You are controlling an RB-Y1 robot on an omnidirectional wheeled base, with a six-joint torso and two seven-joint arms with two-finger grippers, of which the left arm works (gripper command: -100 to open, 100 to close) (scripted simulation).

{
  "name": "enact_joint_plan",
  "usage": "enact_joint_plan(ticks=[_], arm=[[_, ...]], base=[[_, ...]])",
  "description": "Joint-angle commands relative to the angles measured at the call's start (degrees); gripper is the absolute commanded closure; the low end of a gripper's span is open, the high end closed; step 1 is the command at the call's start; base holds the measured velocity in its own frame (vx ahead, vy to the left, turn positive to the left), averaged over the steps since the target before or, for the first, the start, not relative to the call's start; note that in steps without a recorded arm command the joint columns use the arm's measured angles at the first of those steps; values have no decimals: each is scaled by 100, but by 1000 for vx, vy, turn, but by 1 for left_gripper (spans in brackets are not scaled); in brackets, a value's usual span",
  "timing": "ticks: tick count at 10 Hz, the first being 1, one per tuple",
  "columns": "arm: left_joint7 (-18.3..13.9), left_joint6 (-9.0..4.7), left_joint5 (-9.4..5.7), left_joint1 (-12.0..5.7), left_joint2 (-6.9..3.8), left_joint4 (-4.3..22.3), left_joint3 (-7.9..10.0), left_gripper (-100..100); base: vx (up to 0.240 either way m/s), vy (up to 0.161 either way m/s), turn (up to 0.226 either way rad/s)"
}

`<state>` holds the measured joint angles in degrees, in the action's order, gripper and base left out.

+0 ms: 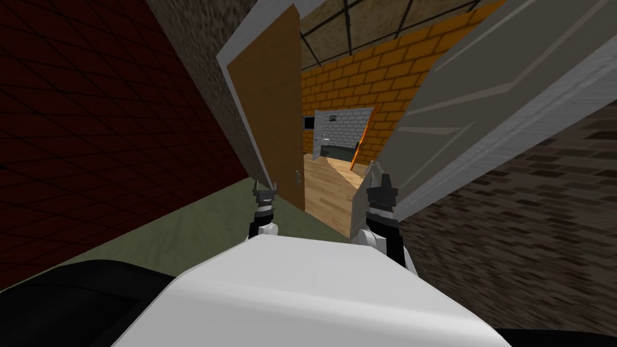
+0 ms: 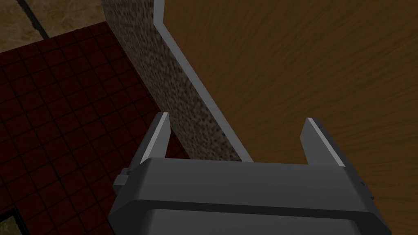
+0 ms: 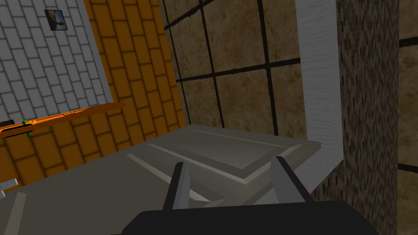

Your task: Push the door open

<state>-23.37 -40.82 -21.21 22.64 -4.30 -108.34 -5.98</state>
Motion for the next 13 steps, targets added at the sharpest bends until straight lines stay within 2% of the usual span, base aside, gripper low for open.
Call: enact_joint_plan(ticks=[1, 13], arm=[[-149, -90, -111, -96, 6, 286, -71, -100], [-1275, -576, -1021, -515, 5, 2087, -521, -100]], base=[[48, 99, -195], [33, 114, -205]])
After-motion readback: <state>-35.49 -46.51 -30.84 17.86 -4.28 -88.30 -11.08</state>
